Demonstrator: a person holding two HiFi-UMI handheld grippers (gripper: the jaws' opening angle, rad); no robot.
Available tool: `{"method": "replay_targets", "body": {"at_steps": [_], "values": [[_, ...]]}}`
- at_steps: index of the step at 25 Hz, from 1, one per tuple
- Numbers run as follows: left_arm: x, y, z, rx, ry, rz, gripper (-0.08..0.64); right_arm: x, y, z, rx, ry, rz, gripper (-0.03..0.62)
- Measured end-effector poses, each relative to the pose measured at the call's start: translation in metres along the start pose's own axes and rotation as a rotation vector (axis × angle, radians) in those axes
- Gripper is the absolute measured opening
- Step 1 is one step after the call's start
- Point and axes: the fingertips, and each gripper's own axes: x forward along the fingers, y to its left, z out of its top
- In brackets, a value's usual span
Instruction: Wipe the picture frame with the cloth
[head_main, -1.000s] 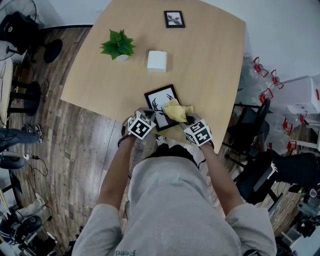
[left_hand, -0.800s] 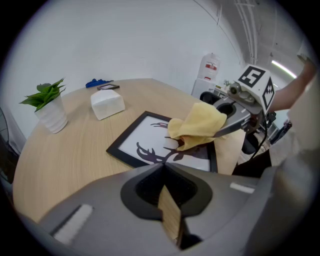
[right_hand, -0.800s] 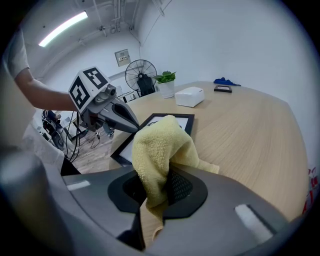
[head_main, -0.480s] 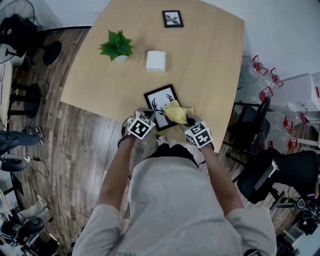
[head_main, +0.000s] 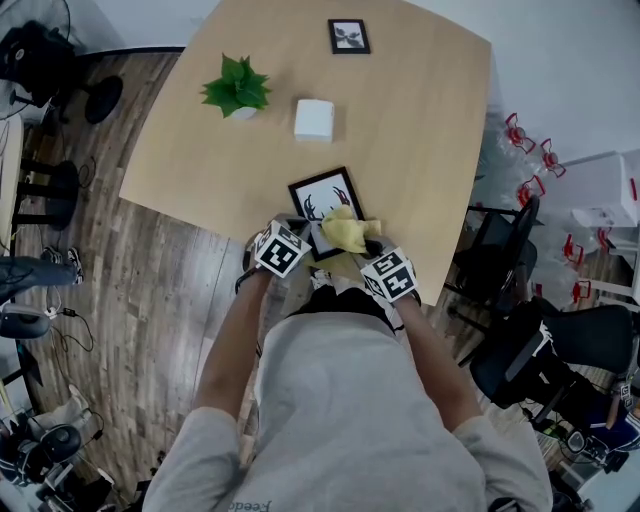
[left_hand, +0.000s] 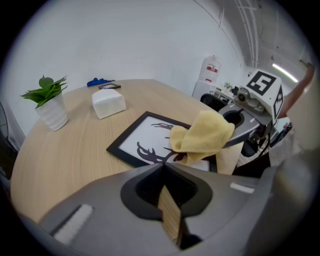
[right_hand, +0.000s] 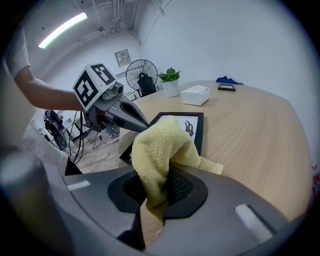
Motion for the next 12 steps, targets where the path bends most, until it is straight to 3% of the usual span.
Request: {"method": "replay_targets", "body": {"at_steps": [12], "values": [[-0.001,0.0,-0.001,0.002,0.013,-0.001,0.052,0.011,0.016,0.005,-0.02,0.009,0.024,0.049]]}}
